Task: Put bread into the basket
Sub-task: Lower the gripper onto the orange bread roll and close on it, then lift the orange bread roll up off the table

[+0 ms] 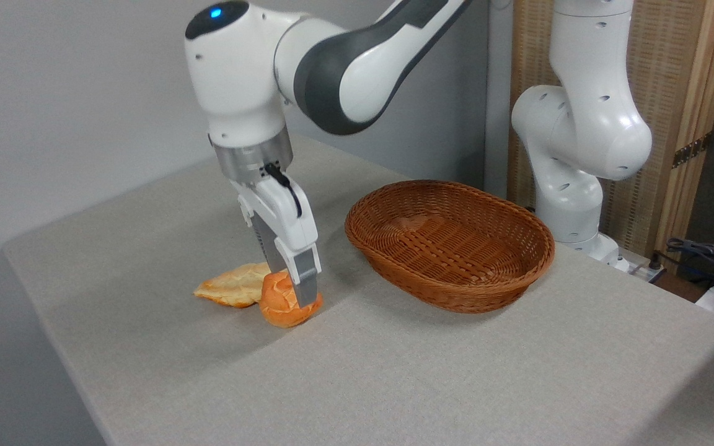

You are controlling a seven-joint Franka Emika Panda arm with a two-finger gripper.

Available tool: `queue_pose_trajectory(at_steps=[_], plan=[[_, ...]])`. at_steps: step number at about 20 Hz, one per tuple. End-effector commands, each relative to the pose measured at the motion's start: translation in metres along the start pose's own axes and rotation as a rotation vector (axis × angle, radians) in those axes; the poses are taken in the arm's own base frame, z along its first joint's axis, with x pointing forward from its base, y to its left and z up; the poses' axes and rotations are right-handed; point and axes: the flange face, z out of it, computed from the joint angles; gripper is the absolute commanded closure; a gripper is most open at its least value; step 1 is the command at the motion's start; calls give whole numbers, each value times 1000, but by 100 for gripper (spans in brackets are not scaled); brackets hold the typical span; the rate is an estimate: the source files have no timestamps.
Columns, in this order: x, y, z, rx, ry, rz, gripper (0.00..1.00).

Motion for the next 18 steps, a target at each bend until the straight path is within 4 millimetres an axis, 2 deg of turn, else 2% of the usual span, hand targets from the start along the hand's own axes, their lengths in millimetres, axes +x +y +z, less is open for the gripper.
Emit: queue_pose_trajectory(at_steps=[1, 8, 9, 11, 12, 14, 18], plan=[[6, -11, 22, 5, -4, 13, 0], [10, -16, 42, -9, -22, 31, 0], [10, -16, 42, -10, -23, 43, 7], [11, -16, 40, -6, -19, 58, 41], [11, -16, 40, -6, -19, 58, 51], [11, -17, 37, -3, -16, 56, 55], [11, -17, 37, -2, -15, 57, 55]])
